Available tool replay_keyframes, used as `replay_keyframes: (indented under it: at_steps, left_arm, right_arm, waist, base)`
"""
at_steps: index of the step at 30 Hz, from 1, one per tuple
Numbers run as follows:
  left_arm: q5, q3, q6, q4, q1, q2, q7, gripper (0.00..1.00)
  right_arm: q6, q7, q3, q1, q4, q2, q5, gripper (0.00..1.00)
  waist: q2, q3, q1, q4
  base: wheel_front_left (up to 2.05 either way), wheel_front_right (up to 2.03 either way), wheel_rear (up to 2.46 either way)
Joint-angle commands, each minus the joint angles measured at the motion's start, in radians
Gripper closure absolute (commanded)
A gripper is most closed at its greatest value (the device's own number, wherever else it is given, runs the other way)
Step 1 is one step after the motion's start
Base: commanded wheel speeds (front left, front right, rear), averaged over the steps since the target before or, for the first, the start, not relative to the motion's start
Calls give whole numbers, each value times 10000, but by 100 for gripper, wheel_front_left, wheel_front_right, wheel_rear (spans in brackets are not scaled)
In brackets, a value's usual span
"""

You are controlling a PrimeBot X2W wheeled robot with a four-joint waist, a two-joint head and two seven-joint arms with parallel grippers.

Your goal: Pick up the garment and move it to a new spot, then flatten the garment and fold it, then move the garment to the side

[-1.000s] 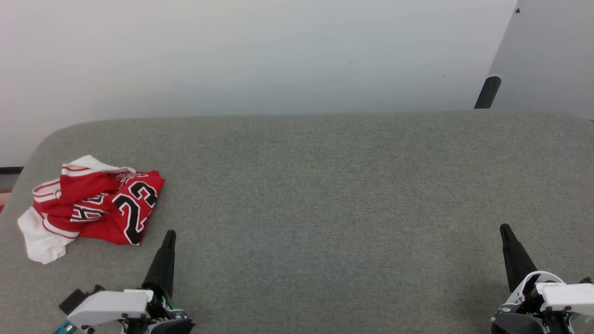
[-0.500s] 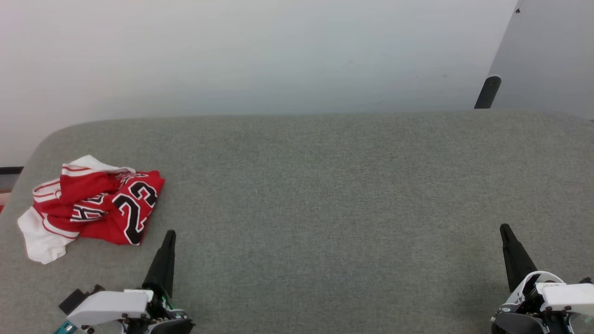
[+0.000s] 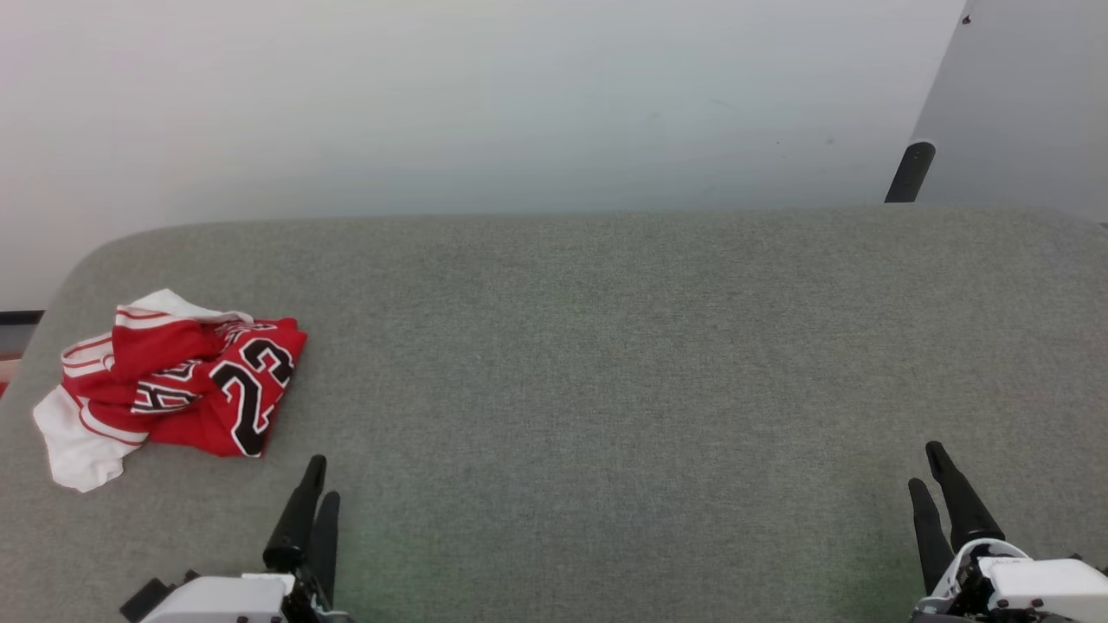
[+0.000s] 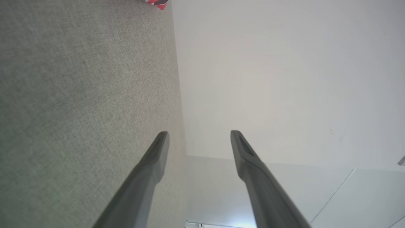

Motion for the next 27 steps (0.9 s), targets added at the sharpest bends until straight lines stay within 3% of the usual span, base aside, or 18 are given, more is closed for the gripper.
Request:
replay_keyframes:
  at_steps: [1, 11, 27]
  left_arm:
    - [171, 40, -15, -193, -345, 145, -76, 0]
    - [1422, -238, -20, -266, -556, 625, -685, 0]
    - [4890, -870, 317, -190, -739, 1309, -1388, 0]
  right_arm:
    - [2, -127, 123, -437, -63, -36, -78, 0]
    - [3, -645, 663, -1003, 489, -221, -929, 0]
    - [4, -1321, 1234, -1630, 1061, -461, -3707, 0]
  waist:
    - [-1, 2, 0, 4]
    - [-1, 17, 0, 14]
    - [-1, 9, 0, 18]
  base:
    - [0, 0, 0]
    - [0, 0, 0]
    - [0, 0, 0]
